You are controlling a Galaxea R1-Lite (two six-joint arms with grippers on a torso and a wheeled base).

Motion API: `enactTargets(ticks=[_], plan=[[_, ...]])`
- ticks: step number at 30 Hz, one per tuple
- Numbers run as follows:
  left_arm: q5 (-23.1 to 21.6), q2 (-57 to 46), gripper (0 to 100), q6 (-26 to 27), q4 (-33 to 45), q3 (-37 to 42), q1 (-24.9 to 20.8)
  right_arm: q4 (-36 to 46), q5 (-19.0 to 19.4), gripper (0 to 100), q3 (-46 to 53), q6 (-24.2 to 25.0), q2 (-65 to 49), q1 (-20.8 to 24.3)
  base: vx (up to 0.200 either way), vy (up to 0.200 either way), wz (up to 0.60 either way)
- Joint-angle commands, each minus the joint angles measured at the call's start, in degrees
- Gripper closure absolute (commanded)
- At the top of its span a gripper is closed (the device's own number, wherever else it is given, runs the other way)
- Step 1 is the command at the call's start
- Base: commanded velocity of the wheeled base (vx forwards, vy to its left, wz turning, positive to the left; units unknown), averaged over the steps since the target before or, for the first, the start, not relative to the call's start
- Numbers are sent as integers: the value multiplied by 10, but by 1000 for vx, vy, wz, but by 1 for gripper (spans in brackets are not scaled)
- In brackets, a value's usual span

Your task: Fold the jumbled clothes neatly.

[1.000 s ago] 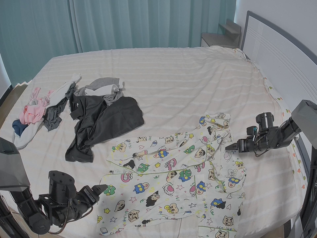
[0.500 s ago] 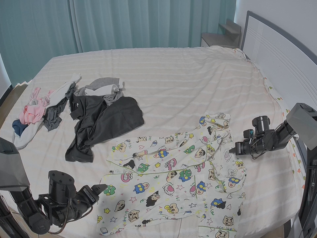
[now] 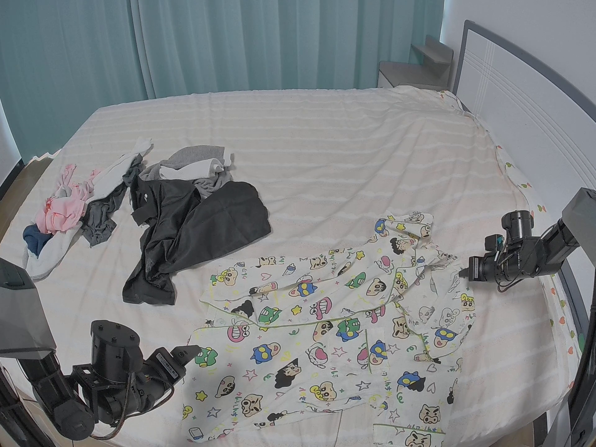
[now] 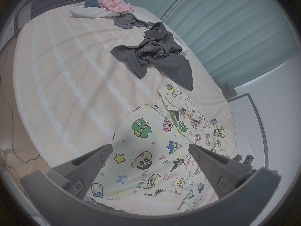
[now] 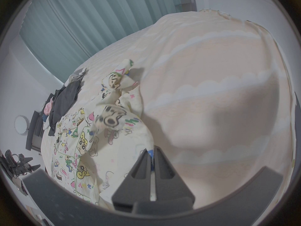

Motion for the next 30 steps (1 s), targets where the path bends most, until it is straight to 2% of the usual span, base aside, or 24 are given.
enactTargets(ticks=[1, 13, 24, 30], plan=[[1, 1, 0, -1, -1, 9, 1, -1, -1, 100, 6, -1, -11, -17, 0, 0, 0], [2, 0, 0, -1, -2, 9, 10, -4, -10, 100, -1, -2, -11, -55, 0, 0, 0], [2, 0, 0, -1, -3, 9, 16, 3, -12, 100, 33, -4, -24, -78, 0, 0, 0], [2, 2, 0, -1, -34, 9, 37, 17, -26, 100, 49, -8, -37, -92, 0, 0, 0]])
